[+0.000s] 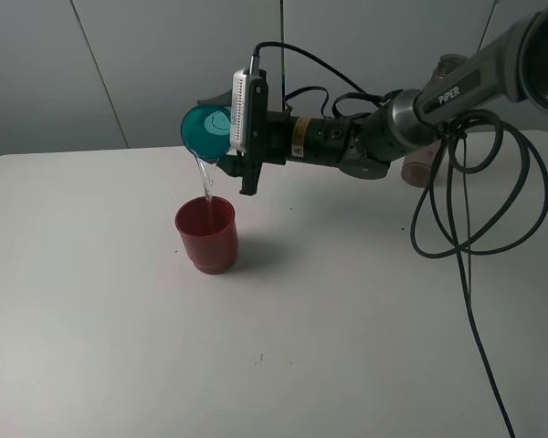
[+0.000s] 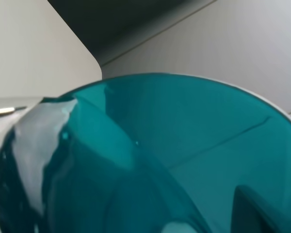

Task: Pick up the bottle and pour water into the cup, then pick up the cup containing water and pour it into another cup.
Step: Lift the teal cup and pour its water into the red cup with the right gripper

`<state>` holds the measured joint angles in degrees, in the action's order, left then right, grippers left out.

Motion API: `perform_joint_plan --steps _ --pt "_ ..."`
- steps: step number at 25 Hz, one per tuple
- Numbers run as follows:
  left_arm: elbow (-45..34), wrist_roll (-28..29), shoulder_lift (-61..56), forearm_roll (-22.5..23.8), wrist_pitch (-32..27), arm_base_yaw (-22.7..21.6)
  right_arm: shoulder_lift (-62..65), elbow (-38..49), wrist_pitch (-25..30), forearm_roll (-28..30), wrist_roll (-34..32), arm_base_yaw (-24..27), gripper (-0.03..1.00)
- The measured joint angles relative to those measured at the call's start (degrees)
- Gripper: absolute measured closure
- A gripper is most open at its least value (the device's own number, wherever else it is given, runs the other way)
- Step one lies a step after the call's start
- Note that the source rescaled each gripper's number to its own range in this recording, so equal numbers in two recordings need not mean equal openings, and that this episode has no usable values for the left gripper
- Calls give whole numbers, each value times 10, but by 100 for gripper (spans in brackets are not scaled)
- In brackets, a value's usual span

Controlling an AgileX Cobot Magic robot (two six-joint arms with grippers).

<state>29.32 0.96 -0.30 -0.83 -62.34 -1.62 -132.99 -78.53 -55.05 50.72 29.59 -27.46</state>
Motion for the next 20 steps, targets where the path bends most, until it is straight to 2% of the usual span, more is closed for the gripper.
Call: perform_joint_plan --steps 20 --pt "0 0 0 0 0 0 0 0 0 -8 95 0 93"
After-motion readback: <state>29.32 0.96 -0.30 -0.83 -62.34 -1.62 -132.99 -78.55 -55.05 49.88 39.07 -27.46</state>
